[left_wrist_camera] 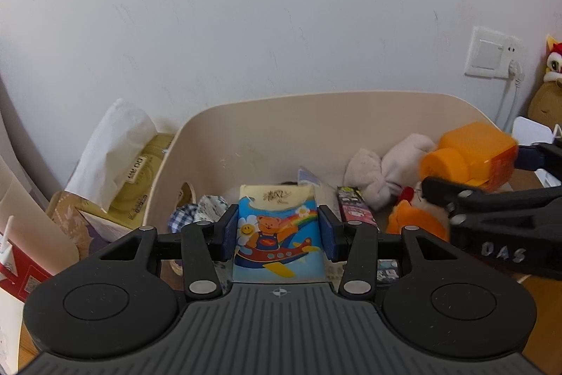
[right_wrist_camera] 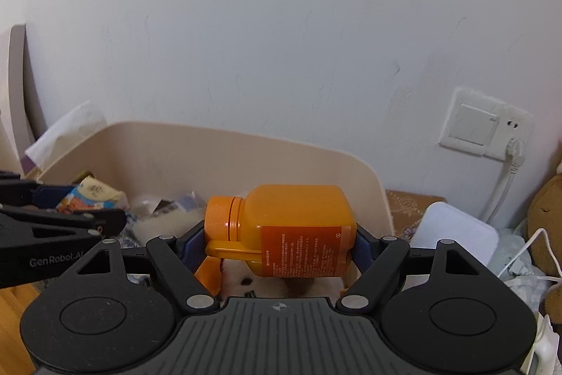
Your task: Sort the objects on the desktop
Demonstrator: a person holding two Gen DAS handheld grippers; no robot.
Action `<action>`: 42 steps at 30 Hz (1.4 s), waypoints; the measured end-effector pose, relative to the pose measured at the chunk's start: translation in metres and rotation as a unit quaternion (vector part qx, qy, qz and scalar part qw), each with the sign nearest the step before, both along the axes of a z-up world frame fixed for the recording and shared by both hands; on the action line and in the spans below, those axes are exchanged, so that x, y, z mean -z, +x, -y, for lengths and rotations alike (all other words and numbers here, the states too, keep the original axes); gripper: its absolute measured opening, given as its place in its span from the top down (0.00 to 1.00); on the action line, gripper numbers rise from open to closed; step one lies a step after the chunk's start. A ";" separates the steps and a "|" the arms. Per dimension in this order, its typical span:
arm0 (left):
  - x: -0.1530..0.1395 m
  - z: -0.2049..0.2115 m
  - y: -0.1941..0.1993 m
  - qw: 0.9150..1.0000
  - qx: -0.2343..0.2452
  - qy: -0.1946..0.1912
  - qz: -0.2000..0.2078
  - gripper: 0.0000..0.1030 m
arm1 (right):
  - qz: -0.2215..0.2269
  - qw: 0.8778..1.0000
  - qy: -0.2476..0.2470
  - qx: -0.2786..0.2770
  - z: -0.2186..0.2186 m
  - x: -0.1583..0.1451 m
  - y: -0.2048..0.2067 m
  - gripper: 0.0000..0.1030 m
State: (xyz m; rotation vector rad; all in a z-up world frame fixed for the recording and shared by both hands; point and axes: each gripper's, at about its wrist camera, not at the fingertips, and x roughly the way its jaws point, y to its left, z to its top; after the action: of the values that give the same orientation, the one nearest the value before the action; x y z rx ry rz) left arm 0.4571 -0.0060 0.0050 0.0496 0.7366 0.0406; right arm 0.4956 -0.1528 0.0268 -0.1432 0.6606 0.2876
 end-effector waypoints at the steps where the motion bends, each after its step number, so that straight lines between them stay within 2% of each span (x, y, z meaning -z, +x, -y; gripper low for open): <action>1: 0.000 0.001 0.000 1.000 0.008 -0.004 -0.004 0.47 | -0.001 1.000 -0.004 -0.006 -0.001 0.000 -0.001 0.23; 3: 0.000 0.001 0.000 1.000 0.003 0.002 -0.008 0.37 | 0.004 1.000 -0.016 -0.006 -0.003 0.000 -0.003 0.22; 5: 0.000 0.000 -0.002 1.000 -0.011 0.012 -0.002 0.23 | 0.007 1.000 -0.018 -0.003 0.001 -0.001 -0.003 0.20; 7: 0.000 -0.004 -0.004 1.000 -0.019 0.006 -0.001 0.19 | 0.004 1.000 -0.007 -0.001 0.005 -0.004 -0.004 0.14; 10: -0.001 -0.008 -0.007 1.000 -0.019 -0.002 -0.006 0.19 | 0.010 1.000 -0.003 -0.001 0.006 -0.009 -0.007 0.00; 11: -0.001 -0.008 -0.008 1.000 -0.021 0.000 -0.005 0.19 | 0.015 1.000 -0.004 -0.001 0.006 -0.010 -0.007 0.00; 19: -0.007 -0.015 -0.024 1.000 -0.022 0.007 0.002 0.19 | 0.015 0.999 0.030 0.010 0.012 -0.028 -0.021 0.00; 26: -0.020 -0.021 -0.052 1.000 -0.016 -0.003 0.014 0.19 | -0.020 0.997 0.066 0.034 0.023 -0.023 -0.036 0.00; 30: -0.026 -0.019 -0.072 1.000 -0.013 0.008 0.023 0.19 | -0.026 0.994 0.090 0.050 0.032 -0.018 -0.052 0.00; 36: -0.033 -0.019 -0.103 0.999 -0.010 -0.011 0.036 0.19 | -0.011 0.996 0.079 0.043 0.034 -0.017 -0.084 0.00; 42: -0.039 -0.013 -0.140 0.999 -0.009 0.003 0.044 0.19 | 0.008 0.996 0.078 0.030 0.038 -0.026 -0.127 0.00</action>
State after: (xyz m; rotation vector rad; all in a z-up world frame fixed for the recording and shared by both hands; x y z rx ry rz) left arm 0.3171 0.0073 0.0437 0.0465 0.6482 0.0616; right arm 0.3688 -0.1909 0.0527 0.0236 0.6228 0.2793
